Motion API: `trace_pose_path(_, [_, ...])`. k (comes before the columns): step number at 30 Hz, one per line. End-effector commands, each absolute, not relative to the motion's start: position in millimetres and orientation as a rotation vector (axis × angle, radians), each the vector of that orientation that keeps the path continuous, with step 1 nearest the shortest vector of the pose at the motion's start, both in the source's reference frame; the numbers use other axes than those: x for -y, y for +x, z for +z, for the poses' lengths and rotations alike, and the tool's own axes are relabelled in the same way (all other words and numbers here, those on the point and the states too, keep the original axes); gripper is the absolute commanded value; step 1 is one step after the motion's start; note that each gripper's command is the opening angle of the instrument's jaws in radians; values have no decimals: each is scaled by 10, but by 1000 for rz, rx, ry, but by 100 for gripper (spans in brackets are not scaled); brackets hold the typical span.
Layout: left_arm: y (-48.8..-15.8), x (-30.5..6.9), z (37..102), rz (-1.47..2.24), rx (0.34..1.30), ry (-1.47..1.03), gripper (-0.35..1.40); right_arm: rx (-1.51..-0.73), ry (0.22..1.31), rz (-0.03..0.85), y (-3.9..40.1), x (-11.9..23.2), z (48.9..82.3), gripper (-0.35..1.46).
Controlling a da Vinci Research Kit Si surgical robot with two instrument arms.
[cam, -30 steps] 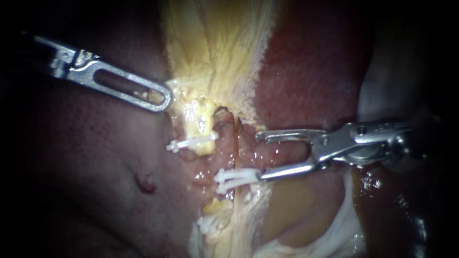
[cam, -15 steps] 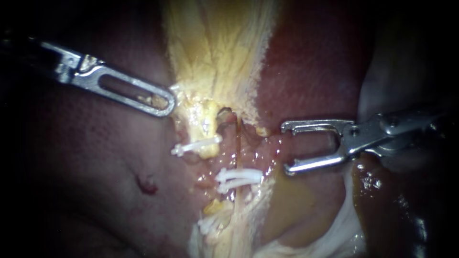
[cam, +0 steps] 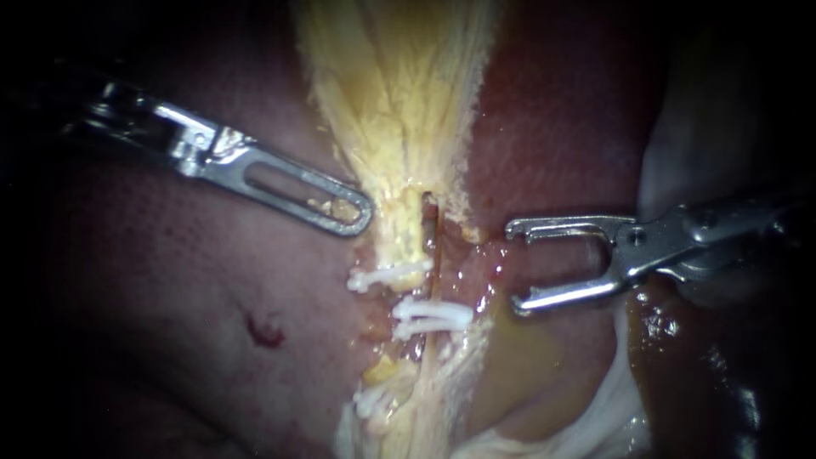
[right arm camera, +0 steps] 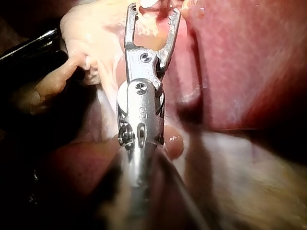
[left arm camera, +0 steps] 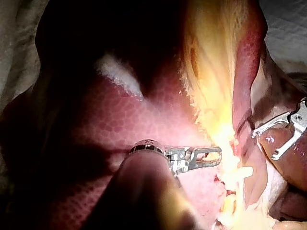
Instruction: Going back second clip right tube
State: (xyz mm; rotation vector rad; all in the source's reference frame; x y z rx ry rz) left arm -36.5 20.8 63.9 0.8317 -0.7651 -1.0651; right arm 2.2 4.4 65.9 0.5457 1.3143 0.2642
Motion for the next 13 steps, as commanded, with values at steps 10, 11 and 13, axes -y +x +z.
trace_pose_path(10, [-362, -209, 648, -1060, 757, 827, -35, -1317, 543, 261, 22, -45, 654, 50])
trace_pose_path(11, [-362, -209, 648, -1059, 757, 827, -35, -1317, 544, 262, 22, -45, 653, 50])
trace_pose_path(13, [-361, -209, 647, -1059, 757, 828, -35, -1317, 544, 262, 22, -45, 653, 50])
